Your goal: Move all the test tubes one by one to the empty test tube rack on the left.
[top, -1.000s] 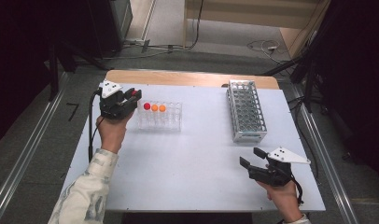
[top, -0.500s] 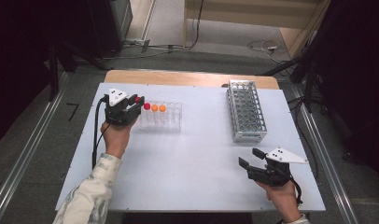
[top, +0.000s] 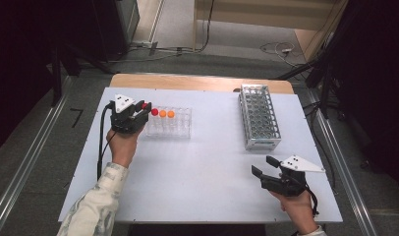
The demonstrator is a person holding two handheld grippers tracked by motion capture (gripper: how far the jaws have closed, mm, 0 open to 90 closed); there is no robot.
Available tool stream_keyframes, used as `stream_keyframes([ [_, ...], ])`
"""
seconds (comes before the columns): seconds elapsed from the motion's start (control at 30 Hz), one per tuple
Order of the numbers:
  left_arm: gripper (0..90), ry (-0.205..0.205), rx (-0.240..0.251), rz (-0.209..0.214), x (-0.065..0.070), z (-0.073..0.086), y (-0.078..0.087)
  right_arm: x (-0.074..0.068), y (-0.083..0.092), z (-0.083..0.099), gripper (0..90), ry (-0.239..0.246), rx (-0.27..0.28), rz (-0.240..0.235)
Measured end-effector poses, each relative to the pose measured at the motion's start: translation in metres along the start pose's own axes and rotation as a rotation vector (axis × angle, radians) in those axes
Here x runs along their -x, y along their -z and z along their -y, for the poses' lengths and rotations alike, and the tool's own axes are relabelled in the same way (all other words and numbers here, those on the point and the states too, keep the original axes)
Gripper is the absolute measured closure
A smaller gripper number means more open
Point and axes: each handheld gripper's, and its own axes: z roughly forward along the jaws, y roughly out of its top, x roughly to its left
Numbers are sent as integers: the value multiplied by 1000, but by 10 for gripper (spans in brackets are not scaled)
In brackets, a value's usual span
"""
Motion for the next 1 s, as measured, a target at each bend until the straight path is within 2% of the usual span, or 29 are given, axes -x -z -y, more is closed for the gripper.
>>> stream_keyframes([
  [0.5, 689, 15, -6, 6, -2, 2, 0, -1, 0, 0, 296, 4, 2, 0],
  [0.57, 615, 27, -5, 14, -3, 2, 0, -1, -1, 1, 296, 0, -2, 0],
  [0.7, 576, 53, 12, 22, -4, 2, 2, -1, -1, 1, 296, 1, -1, 2],
  [0.77, 552, 80, 18, 32, -5, 1, 5, 0, -1, 1, 296, -1, 0, 3],
  [0.87, 480, 100, 21, 44, -5, 1, 10, 0, 0, 1, 296, -4, 3, 7],
  [1.0, 384, 120, 6, 92, -1, 4, 16, 2, -1, 1, 296, -12, 5, 10],
])
